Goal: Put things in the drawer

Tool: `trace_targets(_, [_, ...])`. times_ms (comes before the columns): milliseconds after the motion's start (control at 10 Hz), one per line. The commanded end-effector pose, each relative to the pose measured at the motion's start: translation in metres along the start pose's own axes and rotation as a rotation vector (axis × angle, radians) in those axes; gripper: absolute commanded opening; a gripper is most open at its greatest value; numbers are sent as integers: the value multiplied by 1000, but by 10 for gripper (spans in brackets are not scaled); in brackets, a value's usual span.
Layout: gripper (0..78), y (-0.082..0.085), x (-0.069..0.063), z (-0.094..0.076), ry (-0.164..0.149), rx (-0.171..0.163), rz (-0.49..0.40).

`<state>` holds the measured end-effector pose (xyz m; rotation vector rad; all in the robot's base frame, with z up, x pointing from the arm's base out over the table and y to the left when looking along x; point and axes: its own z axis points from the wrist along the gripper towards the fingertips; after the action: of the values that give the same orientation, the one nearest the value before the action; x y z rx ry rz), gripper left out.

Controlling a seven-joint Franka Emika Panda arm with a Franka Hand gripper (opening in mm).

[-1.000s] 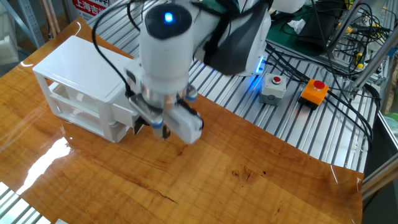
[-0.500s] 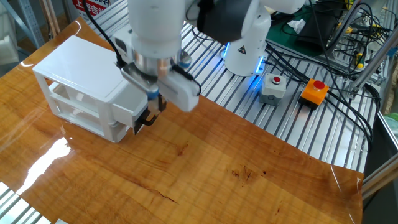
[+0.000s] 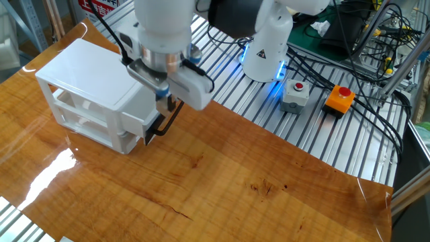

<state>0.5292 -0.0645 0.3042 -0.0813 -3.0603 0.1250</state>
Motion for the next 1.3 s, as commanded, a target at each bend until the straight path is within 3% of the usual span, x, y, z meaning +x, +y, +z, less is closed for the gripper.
trace_targets(100, [12,-11,3,5,-7,5,-30])
trace_targets(600, [12,-35,6,20,-23,8,-78])
trace_targets(800, [12,-35,6,20,-17,27,-92])
trace_targets(1300, [12,-35,4,21,-19,20,-85])
